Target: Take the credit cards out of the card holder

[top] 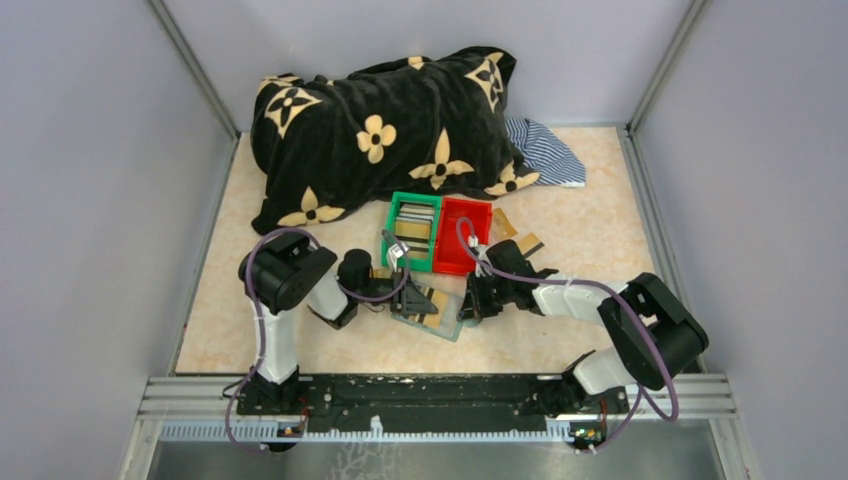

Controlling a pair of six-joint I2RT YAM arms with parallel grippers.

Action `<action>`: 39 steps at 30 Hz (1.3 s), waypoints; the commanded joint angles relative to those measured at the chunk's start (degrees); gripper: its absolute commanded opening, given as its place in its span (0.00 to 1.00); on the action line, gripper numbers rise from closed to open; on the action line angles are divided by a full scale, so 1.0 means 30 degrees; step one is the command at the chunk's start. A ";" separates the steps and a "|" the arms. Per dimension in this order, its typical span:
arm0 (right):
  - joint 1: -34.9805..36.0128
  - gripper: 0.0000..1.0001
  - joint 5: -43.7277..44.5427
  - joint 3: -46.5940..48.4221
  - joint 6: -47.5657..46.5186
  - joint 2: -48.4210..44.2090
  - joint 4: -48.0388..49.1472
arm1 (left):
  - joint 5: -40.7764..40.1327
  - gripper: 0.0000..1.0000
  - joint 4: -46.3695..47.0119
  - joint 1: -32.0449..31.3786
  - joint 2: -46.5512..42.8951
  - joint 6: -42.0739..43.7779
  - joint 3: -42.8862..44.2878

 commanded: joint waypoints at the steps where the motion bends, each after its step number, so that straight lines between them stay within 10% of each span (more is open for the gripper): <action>1: 0.0367 0.00 0.2687 -0.1108 -0.0719 0.2055 -0.1230 | -0.0237 0.31 -0.0435 0.0756 0.0337 0.1054 -0.0824; 11: 0.0337 0.00 0.2696 -0.1091 -0.0736 0.2022 -0.1228 | 0.0119 0.29 0.0025 0.1386 0.0355 0.1027 -0.1158; 16: 0.0327 0.00 0.2754 -0.1095 -0.0747 0.1964 -0.1239 | 0.0186 0.00 0.0312 0.1361 0.0481 0.0819 -0.1138; 25: 0.0312 0.00 0.2749 -0.1109 -0.0733 0.1961 -0.1234 | -0.0293 0.00 0.0495 0.1359 -0.0598 0.0559 -0.2611; 39: 0.0312 0.00 0.2846 -0.1145 -0.0747 0.1846 -0.1160 | -0.3177 0.00 -0.9158 0.1378 -0.7474 0.5032 -0.2040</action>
